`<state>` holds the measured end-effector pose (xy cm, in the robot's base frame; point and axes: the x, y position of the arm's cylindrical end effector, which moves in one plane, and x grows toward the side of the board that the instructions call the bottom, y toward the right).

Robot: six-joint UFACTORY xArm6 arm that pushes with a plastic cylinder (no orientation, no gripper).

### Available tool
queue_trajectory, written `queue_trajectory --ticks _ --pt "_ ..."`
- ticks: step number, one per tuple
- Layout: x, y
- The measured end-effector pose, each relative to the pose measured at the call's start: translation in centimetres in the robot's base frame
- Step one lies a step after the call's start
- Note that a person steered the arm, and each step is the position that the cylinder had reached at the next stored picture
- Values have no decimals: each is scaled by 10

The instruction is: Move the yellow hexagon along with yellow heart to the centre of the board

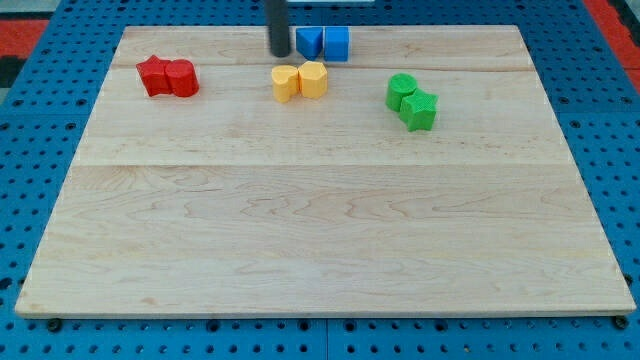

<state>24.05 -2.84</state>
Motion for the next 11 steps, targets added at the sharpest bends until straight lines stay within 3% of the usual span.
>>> queue_trajectory --ticks 1,2,4,6,9,11 --pt "2 75" --pt "17 89" --pt "56 52" --pt "56 -10" --pt "33 -19" --pt "57 -26"
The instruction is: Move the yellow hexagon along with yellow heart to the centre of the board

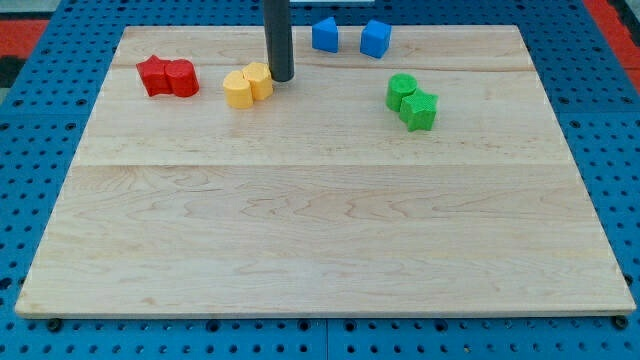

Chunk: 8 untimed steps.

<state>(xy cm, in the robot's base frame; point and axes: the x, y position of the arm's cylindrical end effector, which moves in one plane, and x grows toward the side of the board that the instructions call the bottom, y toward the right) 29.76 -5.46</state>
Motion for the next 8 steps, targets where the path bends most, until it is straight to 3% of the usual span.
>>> queue_trajectory --ticks 2,6,8 --pt "-21 -9" --pt "23 -96" --pt "23 -111"
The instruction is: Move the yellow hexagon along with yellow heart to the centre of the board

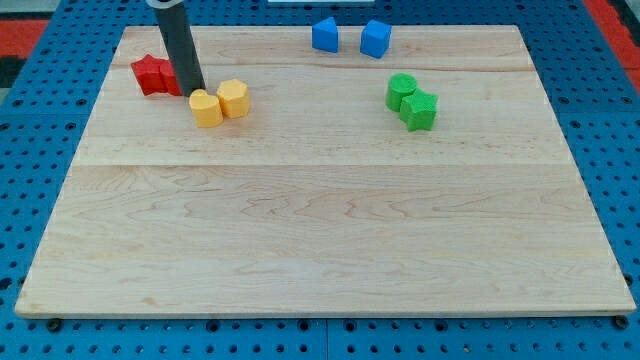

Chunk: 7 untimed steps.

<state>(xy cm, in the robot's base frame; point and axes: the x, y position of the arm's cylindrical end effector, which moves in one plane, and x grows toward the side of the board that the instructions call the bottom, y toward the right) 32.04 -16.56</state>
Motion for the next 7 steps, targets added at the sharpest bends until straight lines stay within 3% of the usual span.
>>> queue_trajectory --ticks 1,3,4,5,6,7 --pt "11 0" --pt "80 46" --pt "59 -14" --pt "18 -24" --pt "-7 17" --pt "14 89"
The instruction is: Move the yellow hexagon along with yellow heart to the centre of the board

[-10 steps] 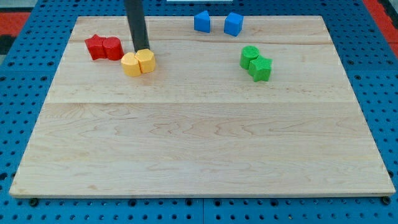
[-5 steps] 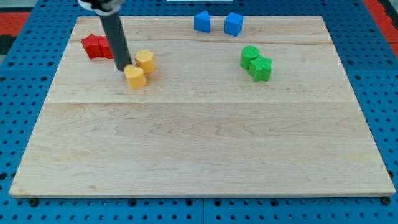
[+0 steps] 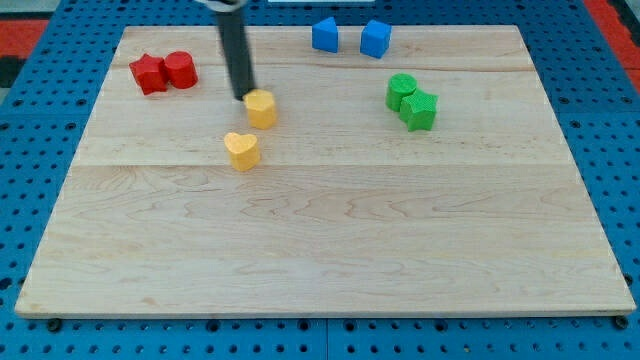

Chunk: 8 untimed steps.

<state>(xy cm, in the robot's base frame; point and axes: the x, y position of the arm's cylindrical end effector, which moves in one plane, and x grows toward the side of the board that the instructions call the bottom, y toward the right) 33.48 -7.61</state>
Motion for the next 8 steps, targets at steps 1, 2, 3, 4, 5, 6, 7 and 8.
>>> queue_trajectory --ticks 1,2,3,4,5,6,7,8 --pt "15 21" --pt "18 43" --pt "18 69" --pt "21 91" --pt "23 74" --pt "30 48" --pt "50 15" --pt "55 2"
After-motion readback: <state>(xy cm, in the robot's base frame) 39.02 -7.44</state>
